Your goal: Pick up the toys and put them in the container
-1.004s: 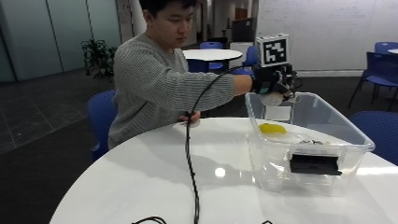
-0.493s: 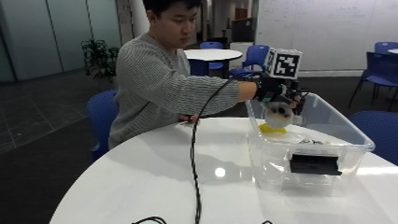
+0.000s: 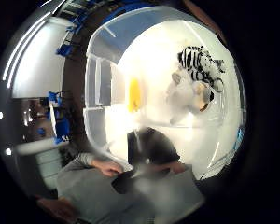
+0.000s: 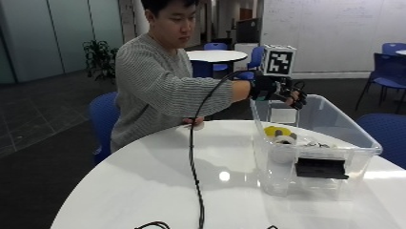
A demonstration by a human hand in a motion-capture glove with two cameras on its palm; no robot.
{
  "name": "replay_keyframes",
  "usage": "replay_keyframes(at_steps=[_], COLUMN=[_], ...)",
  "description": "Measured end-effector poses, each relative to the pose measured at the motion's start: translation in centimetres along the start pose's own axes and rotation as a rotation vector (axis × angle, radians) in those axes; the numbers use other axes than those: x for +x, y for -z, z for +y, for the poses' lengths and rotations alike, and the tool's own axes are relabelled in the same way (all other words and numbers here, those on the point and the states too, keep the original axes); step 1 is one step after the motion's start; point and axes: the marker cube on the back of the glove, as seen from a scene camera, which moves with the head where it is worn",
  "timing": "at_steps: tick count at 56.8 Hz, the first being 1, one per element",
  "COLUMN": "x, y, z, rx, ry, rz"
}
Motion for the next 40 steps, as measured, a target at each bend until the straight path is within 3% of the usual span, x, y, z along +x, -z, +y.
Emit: replay_keyframes(at_steps=[5,15,22,29,40], x=[0.6,6.0,9.3,10.3,6.8], y=[1.0,2.0,-0.2,-1.0,-3.1], z=[3.1,15.3,23.4,27.4,33.0], rx=[0.025,0.056,0.050,0.037,0.064], ry=[-0.040,-0.004,-0.206,-0.309,-0.300], rz=[-0.032,-0.066,0.096,0.053,0.037])
